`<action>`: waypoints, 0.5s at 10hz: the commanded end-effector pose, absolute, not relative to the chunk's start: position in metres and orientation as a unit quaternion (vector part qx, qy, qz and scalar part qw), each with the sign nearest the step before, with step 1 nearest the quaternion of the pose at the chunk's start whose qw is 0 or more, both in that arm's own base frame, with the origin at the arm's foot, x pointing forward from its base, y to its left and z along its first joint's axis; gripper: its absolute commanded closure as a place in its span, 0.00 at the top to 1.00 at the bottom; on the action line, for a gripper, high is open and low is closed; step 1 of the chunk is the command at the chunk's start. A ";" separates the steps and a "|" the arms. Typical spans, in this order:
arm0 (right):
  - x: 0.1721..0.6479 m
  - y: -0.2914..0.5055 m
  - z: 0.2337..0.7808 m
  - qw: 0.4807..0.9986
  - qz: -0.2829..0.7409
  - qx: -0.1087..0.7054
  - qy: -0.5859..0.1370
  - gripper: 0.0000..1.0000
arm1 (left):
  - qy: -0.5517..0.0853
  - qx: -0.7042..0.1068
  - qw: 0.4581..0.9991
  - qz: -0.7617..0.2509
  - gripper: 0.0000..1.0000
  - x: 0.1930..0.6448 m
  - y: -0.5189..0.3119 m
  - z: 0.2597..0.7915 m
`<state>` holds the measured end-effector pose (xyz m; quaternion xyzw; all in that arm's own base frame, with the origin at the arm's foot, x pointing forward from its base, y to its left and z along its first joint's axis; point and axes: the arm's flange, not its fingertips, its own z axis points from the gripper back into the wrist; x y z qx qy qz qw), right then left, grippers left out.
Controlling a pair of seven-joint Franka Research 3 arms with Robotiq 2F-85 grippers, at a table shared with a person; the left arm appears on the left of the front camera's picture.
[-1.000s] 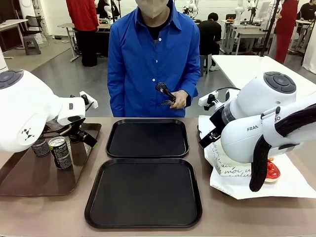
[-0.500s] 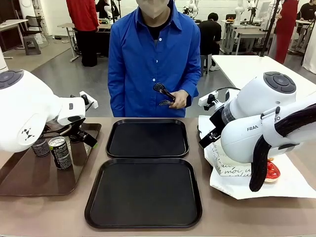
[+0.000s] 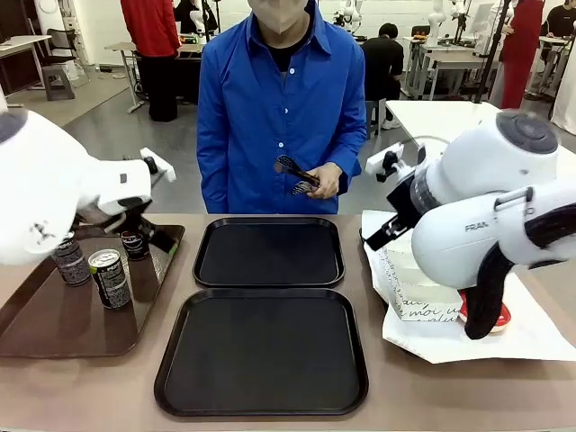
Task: Set up donuts and drinks on trays.
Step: Pick up one Pepsi coke and place it on the Flat Tray.
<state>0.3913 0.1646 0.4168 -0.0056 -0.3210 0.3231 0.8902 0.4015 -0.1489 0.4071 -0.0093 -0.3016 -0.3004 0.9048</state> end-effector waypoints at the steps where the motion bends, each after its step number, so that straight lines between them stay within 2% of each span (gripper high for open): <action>1: 0.286 0.141 0.412 0.891 0.328 -0.017 -0.312 1.00 | -0.308 -0.010 0.894 -0.326 1.00 0.321 -0.109 0.445; 3: 0.229 0.117 0.394 0.916 0.331 0.004 -0.227 1.00 | -0.217 -0.030 0.911 -0.350 1.00 0.274 -0.081 0.430; 5: 0.184 0.107 0.372 0.931 0.334 -0.020 -0.147 1.00 | -0.194 -0.018 0.918 -0.346 1.00 0.234 -0.067 0.419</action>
